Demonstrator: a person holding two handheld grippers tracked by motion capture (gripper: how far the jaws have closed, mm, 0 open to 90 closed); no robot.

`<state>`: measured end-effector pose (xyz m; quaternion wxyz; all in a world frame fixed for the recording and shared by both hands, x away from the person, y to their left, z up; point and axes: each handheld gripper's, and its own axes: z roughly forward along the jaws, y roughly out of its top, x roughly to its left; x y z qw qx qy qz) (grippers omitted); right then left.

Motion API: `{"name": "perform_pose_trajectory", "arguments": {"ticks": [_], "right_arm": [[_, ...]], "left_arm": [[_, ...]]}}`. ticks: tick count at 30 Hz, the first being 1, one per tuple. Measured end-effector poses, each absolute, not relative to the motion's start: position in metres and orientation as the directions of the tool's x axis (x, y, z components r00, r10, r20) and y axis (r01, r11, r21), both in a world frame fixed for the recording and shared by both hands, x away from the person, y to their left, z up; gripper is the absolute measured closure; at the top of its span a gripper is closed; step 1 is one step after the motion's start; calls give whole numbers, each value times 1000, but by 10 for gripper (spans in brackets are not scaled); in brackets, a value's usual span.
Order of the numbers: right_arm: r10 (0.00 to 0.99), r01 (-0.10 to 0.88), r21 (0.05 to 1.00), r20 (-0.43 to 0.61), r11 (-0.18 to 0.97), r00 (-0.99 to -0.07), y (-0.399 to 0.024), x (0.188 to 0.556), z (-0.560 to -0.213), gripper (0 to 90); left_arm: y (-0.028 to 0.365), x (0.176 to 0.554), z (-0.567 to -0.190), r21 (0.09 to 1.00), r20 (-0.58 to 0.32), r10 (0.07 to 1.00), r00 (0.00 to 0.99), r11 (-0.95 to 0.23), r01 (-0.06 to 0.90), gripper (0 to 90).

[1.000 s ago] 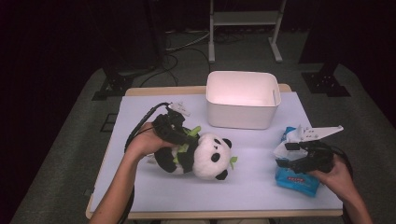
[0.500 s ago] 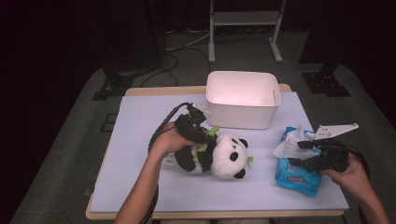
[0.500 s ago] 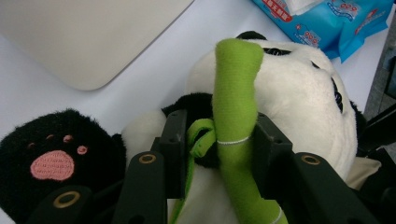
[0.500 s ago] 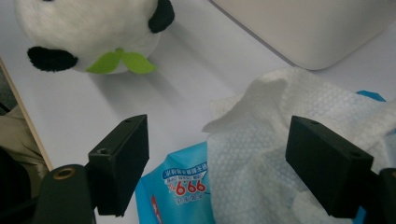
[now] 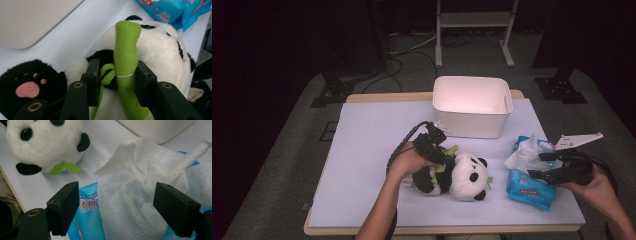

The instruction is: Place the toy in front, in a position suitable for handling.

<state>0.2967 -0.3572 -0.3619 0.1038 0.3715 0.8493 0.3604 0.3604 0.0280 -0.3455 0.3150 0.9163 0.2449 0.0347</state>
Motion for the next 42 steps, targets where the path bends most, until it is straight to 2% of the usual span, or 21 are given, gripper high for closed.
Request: {"name": "perform_pose_trajectory", "arguments": {"ticks": [4,13,20,25,37,42], "right_arm": [[718,565,679,79,470,-692,-360,296,-361,199],[732,593,629,57,502,-679,-347,313,-369,236],[755,613,595,17,520,-656,-339,326,-376,411],[784,643,571,-3,511,-620,-339,330,-377,619],[797,676,575,66,461,-600,-353,330,-370,861],[808,692,592,113,412,-578,-366,329,-364,883]], "left_arm": [[32,359,-346,603,-100,464,880,-675,425,596],[40,358,-344,619,-127,434,892,-668,413,459],[53,355,-336,642,-106,414,904,-665,381,399],[69,350,-329,666,-84,411,908,-655,358,374],[114,337,-325,696,-44,416,908,-640,326,319],[126,328,-329,723,-47,387,921,-623,299,271]]}}
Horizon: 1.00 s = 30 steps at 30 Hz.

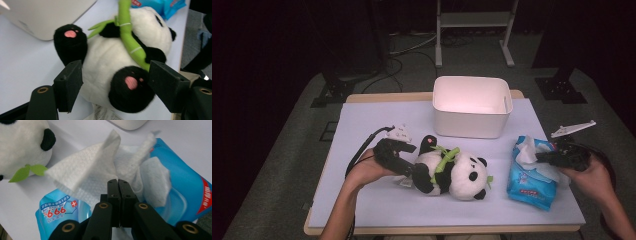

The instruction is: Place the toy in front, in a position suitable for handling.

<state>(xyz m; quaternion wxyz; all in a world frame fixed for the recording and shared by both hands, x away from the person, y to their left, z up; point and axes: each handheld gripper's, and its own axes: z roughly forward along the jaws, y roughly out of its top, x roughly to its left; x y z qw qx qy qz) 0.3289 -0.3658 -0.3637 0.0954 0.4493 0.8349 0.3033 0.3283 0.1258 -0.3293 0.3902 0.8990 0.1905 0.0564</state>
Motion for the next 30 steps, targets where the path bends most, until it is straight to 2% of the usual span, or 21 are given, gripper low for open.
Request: {"name": "perform_pose_trajectory", "arguments": {"ticks": [10,30], "right_arm": [[791,705,609,199,363,-579,-373,330,-359,888],[743,661,668,238,342,-625,-358,337,-308,888]], "left_arm": [[134,324,-340,738,-56,390,919,-604,301,238],[138,323,-357,764,-75,375,924,-573,295,197]]}}
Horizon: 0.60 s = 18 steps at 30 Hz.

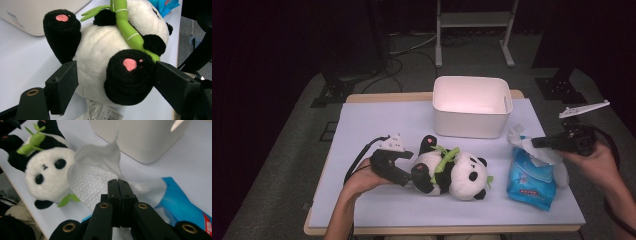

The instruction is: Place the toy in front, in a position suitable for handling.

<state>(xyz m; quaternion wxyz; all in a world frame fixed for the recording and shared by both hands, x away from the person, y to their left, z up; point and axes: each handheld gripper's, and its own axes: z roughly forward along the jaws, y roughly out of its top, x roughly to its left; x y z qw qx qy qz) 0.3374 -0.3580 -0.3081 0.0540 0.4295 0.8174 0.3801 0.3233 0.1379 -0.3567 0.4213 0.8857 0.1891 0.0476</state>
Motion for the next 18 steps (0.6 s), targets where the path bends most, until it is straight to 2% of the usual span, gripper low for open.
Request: {"name": "perform_pose_trajectory", "arguments": {"ticks": [10,18], "right_arm": [[690,611,691,224,386,-689,-331,342,-278,887],[607,551,703,212,449,-766,-294,347,-263,886]], "left_arm": [[138,327,-362,774,-76,358,931,-568,281,197],[137,329,-371,774,-115,346,931,-557,302,202]]}}
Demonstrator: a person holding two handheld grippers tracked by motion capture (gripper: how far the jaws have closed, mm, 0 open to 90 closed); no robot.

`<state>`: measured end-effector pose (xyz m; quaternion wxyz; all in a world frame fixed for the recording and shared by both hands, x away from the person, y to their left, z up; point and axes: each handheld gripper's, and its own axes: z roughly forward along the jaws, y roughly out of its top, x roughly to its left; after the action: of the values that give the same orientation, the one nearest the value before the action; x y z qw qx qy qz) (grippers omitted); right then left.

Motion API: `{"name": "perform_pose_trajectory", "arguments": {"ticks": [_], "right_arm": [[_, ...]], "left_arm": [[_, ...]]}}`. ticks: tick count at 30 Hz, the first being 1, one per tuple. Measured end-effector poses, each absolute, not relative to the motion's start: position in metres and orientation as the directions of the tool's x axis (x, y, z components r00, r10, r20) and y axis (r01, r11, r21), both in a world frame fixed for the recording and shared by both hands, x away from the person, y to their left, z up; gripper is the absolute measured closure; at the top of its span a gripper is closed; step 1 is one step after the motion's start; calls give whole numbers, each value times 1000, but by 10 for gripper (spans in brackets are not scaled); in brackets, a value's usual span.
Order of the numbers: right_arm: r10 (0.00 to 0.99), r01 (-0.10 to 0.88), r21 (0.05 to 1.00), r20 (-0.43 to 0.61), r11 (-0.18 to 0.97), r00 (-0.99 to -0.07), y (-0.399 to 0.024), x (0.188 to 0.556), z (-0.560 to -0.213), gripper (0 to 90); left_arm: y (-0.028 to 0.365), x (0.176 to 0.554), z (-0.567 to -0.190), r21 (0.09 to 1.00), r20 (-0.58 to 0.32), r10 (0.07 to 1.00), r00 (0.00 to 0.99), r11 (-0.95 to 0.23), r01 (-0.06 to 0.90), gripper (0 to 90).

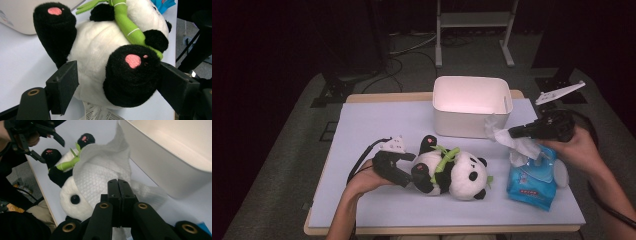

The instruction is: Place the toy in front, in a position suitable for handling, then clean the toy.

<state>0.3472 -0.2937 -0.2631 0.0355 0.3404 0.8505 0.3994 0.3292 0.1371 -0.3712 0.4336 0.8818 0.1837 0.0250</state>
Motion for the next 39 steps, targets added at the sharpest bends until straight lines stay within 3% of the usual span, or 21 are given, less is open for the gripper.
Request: {"name": "perform_pose_trajectory", "arguments": {"ticks": [5,19,39], "right_arm": [[551,509,713,205,483,-809,-271,351,-258,886],[433,445,693,209,568,-877,-219,350,-266,885],[349,407,632,222,660,-910,-172,347,-297,858]], "left_arm": [[140,330,-374,789,-130,326,936,-537,297,263],[138,330,-376,781,-130,320,938,-549,296,256],[135,328,-379,766,-124,324,938,-571,298,247]]}}
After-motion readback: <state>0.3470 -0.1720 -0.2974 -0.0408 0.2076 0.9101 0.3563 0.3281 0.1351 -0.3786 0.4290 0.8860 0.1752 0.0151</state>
